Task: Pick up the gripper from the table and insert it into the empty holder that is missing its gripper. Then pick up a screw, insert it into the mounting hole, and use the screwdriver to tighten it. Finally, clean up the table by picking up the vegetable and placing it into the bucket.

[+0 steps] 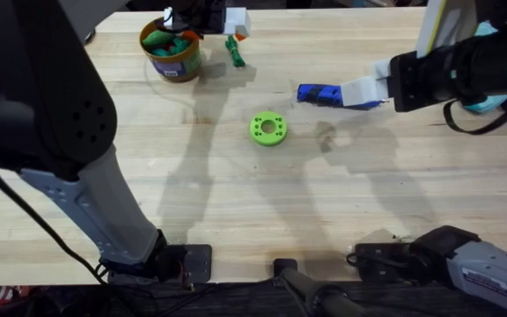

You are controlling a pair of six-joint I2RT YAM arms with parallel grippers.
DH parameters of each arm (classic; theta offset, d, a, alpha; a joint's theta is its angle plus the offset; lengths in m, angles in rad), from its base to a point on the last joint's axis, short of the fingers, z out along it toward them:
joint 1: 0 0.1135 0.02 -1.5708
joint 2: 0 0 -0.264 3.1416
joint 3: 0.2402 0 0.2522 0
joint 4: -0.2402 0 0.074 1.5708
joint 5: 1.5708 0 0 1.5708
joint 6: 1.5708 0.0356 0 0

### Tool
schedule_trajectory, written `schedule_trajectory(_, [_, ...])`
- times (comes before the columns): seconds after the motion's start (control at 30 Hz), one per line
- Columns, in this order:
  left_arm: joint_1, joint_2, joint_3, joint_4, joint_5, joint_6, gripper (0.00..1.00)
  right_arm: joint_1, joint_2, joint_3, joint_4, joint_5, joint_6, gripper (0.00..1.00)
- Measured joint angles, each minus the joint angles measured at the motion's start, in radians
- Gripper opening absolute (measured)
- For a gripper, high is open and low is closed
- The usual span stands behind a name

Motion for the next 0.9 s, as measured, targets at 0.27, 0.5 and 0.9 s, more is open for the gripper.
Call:
schedule_trajectory(0.27, [-0.001,0.002,0.009,-0.019,0.001,0.001,0.978,0.0,0.001,0.0,0.0,-0.001,0.0,0.938])
schedule_trajectory(0.5, [-0.036,0.034,0.136,-0.18,-0.048,-0.002,0.978,0.0,0.001,0.0,0.002,0.0,0.0,0.938])
schedule_trajectory(0.9, [-0.174,0.036,0.325,-0.247,-0.194,-0.157,0.978,0.0,0.001,0.0,0.002,0.0,0.0,0.938])
